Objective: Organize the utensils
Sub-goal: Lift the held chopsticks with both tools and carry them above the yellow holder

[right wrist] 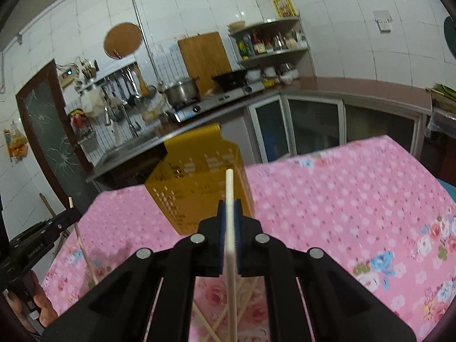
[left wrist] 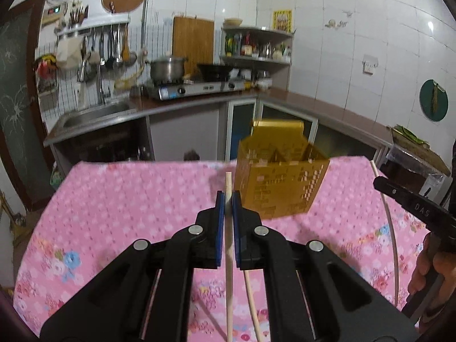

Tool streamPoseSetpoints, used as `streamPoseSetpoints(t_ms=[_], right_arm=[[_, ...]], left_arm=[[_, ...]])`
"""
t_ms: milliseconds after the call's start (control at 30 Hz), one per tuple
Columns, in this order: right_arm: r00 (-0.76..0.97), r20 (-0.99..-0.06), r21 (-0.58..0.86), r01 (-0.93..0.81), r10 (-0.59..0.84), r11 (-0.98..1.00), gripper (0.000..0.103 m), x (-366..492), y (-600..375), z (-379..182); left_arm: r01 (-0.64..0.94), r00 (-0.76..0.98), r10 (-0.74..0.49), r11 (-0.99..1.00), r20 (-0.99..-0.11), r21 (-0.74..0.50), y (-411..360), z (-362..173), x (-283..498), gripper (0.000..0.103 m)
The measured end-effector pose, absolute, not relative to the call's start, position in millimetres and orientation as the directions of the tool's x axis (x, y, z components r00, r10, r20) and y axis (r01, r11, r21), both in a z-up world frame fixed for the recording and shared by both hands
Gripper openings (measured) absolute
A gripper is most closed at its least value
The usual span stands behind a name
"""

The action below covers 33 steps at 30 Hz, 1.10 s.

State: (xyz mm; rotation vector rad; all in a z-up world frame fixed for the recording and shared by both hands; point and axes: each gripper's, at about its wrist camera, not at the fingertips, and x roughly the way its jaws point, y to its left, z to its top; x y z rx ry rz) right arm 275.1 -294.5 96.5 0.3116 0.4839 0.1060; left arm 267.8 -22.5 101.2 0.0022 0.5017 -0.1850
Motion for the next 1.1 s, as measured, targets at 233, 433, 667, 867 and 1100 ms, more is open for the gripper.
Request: streamPoseSetpoints(t_ms=[233, 433, 667, 867, 1100], right_arm=[[0.923, -0.329, 0.348, -0.078, 0.200, 0.934, 0.006, 280.5, -293.9, 121.1], [0.951, -0.223, 0.356, -0.124, 0.213, 0.926, 0.006, 295.4, -294.4, 147.2], [0.965, -0.135, 0.342, -0.166, 0.223, 0.925, 0.006, 324.4, -292.9, 169.2], [0.966, -0.110, 0.382, -0.176, 0.234, 0.907, 0.006, 358.9, -297.8, 175.1], [0.978, -0.011, 0.418, -0.185, 0.209, 0.890, 0.006, 388.8, -304.9, 185.9]], left_arm=[[0.193, 0.898, -0.201, 0.979, -0.390, -0.060, -24.7, 132.5, 274.1, 0.004], [0.212, 0.926, -0.223, 0.975, -0.304, -0.070, -29.7, 164.9, 280.6, 0.004], [0.234, 0.946, -0.246, 0.969, -0.213, -0.080, -40.2, 212.0, 302.1, 0.004], [0.248, 0.944, -0.260, 0.965, -0.201, -0.084, -52.7, 233.3, 337.3, 0.004], [0.245, 0.939, -0.256, 0.967, -0.230, -0.074, -67.4, 221.6, 376.9, 0.004]])
